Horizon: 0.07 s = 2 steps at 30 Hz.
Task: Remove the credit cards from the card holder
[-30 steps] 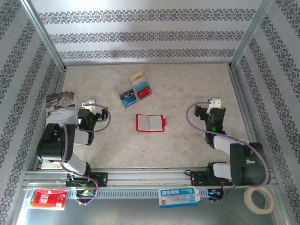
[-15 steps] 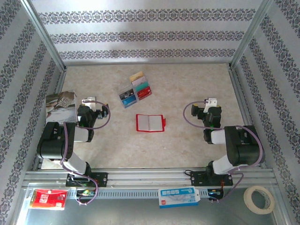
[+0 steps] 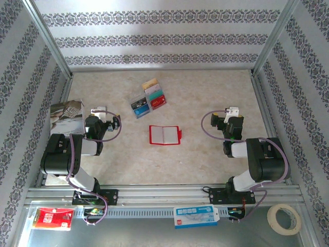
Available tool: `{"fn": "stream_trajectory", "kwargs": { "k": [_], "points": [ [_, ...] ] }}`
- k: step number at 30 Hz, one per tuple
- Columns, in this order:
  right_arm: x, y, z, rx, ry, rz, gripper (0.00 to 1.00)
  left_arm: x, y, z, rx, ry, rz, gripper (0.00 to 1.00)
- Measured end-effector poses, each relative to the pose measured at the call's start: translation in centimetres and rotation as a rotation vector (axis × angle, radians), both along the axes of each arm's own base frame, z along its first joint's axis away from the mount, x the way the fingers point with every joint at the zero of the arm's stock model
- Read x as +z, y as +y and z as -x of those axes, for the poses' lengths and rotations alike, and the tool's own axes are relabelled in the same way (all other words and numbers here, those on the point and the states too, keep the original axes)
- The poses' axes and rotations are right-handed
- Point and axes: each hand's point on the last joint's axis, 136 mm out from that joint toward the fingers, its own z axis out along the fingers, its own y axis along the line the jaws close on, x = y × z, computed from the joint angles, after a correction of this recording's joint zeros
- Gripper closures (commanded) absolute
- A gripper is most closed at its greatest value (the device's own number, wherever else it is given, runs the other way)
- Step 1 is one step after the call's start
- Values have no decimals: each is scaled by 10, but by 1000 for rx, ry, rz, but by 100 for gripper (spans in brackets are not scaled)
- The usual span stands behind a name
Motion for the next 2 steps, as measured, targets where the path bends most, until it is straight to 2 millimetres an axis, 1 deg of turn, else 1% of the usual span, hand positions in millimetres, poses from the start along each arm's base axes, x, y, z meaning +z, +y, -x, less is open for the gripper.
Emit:
{"fn": "stream_trajectory", "kwargs": {
  "k": [2],
  "points": [
    [0,0,0,0,0,0,2,1,0,-1,0,-1,0,0]
  ]
}}
